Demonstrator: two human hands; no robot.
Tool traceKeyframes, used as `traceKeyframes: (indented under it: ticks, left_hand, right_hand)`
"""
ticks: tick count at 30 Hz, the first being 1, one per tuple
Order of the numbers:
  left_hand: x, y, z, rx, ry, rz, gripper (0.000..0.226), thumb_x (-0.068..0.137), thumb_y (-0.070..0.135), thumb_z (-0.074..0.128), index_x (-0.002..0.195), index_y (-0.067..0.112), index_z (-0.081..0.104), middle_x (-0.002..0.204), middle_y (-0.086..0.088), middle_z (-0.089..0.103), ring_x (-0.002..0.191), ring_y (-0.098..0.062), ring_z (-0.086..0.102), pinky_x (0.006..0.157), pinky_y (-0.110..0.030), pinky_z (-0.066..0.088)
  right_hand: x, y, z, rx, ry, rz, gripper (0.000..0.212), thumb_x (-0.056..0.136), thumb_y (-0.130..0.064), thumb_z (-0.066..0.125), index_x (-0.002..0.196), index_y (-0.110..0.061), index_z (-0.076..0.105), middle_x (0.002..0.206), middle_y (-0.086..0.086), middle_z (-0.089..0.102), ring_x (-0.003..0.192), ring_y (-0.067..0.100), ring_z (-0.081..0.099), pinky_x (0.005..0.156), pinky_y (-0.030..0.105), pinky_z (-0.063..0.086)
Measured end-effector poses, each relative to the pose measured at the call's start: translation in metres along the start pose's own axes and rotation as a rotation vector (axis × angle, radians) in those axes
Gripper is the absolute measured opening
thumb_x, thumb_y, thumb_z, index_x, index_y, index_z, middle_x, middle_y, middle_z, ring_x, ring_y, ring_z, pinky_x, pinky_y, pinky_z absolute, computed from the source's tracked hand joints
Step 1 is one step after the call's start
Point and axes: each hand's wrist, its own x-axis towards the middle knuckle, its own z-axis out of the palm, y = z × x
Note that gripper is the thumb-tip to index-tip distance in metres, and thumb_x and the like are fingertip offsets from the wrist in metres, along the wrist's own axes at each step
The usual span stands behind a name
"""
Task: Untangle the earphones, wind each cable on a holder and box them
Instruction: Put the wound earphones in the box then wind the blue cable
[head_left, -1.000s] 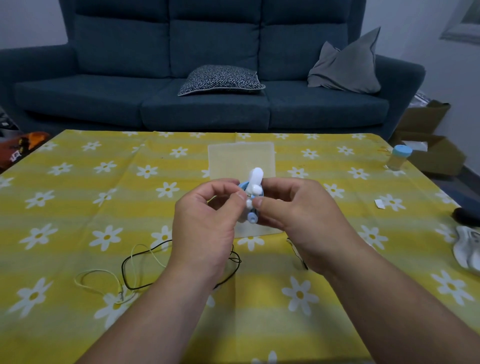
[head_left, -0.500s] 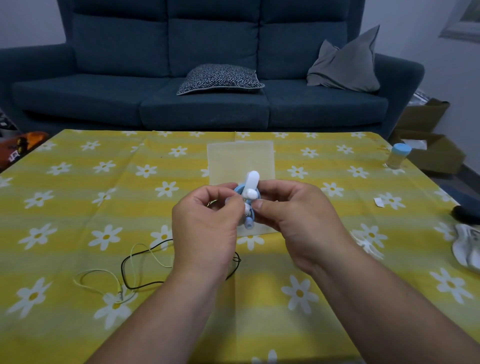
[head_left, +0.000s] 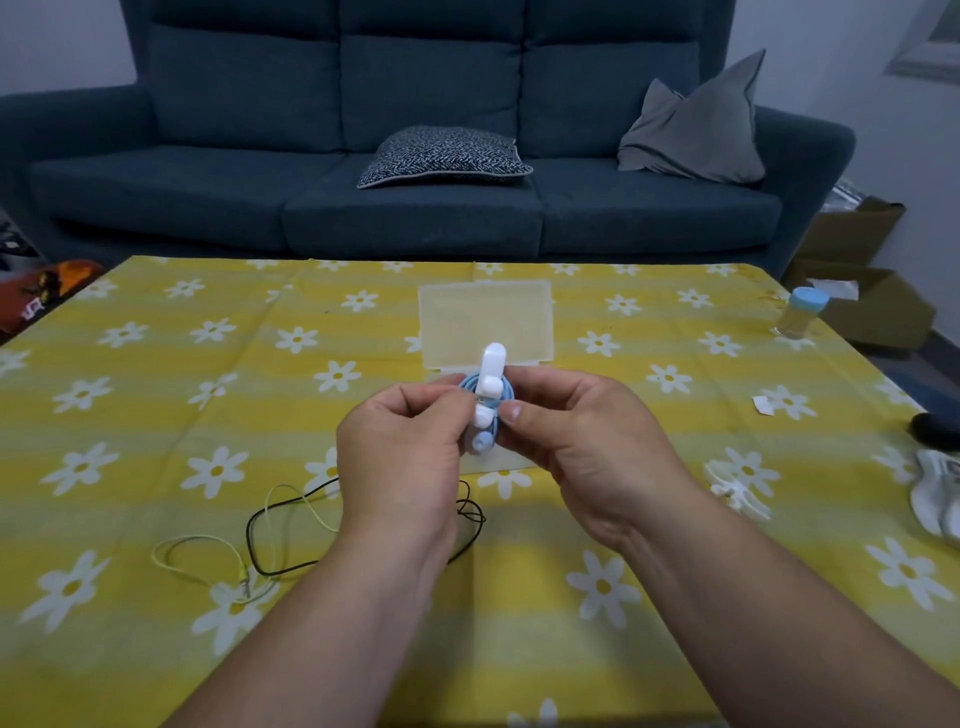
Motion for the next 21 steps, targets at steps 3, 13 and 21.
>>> traceKeyframes:
  ticks: [3, 13, 21]
  left_hand:
    - [0.0, -0.001, 0.001, -0.044, 0.001, -0.04, 0.029, 0.075, -0.018, 0.061, 0.065, 0.009, 0.053, 0.076, -0.007, 0.073, 0.068, -0.015, 0.071, 0.053, -0.025, 0.052]
    - [0.011, -0.033, 0.0, 0.048, 0.104, -0.143, 0.027, 0.076, -0.014, 0.06, 0.073, 0.012, 0.054, 0.075, -0.011, 0.06, 0.065, -0.023, 0.055, 0.062, -0.033, 0.043]
    - [0.022, -0.045, -0.001, 0.163, -0.04, -0.362, 0.027, 0.09, 0.028, 0.069, 0.072, 0.008, 0.063, 0.066, -0.008, 0.06, 0.061, -0.02, 0.049, 0.067, -0.03, 0.038]
  right_hand:
    - [0.0, 0.004, 0.003, -0.035, 0.088, -0.004, 0.025, 0.089, 0.012, 0.058, 0.107, 0.001, 0.071, 0.101, 0.018, 0.075, 0.09, 0.029, 0.073, 0.084, 0.033, 0.06]
    - [0.007, 0.02, 0.004, -0.147, 0.11, 0.266, 0.033, 0.084, 0.009, 0.059, 0.11, -0.01, 0.068, 0.086, 0.007, 0.074, 0.072, 0.019, 0.068, 0.079, 0.036, 0.059]
    - [0.02, 0.033, -0.007, -0.346, 0.091, 0.335, 0.01, 0.083, 0.006, 0.066, 0.084, -0.004, 0.066, 0.07, 0.012, 0.059, 0.064, 0.023, 0.054, 0.062, 0.032, 0.051]
